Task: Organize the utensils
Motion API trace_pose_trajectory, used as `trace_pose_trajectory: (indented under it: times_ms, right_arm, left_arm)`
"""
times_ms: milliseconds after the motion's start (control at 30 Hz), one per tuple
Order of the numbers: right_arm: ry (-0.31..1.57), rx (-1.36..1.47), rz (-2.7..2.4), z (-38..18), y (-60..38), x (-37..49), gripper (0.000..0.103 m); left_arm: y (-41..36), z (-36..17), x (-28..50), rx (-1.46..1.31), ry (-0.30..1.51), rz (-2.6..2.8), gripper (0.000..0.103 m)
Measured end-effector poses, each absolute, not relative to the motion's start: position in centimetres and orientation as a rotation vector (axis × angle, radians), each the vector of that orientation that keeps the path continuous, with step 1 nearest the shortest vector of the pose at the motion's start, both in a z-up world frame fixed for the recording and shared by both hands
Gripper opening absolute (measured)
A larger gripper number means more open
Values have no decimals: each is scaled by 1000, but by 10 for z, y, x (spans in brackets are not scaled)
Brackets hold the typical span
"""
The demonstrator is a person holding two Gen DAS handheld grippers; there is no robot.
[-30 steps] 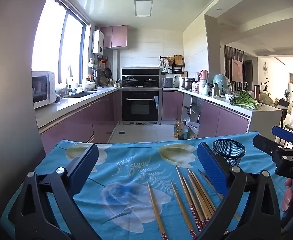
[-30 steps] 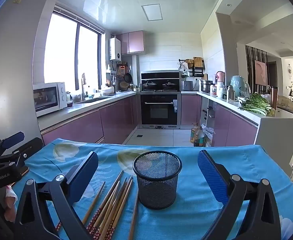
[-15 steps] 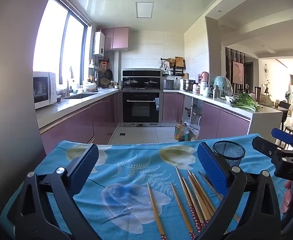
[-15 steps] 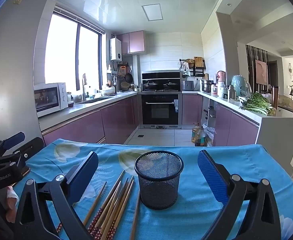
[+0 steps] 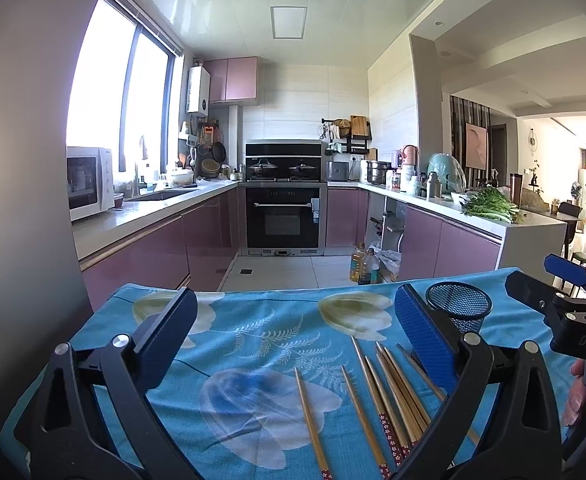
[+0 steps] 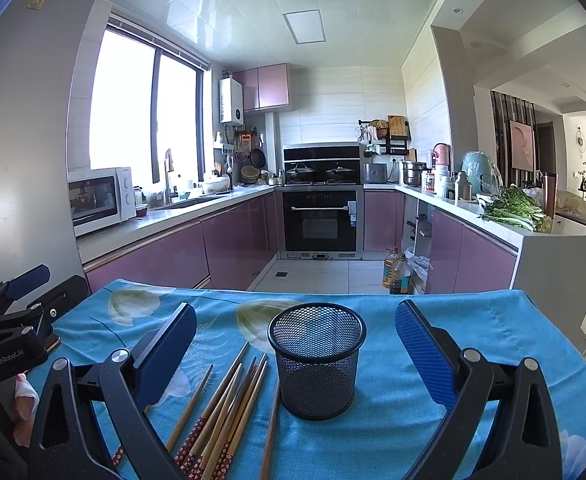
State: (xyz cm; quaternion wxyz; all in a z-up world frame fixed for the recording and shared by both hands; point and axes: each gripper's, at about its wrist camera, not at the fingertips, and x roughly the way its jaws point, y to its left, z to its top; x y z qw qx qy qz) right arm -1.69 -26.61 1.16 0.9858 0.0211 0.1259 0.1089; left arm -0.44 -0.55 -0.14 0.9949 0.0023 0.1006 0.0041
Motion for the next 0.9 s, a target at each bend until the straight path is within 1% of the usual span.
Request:
trace_pose_trajectory:
  times_ms: [900]
  right_arm:
    - [254, 49, 215, 10, -267, -17, 96]
  left_arm:
    - [-12, -1, -6, 28, 181, 16, 97]
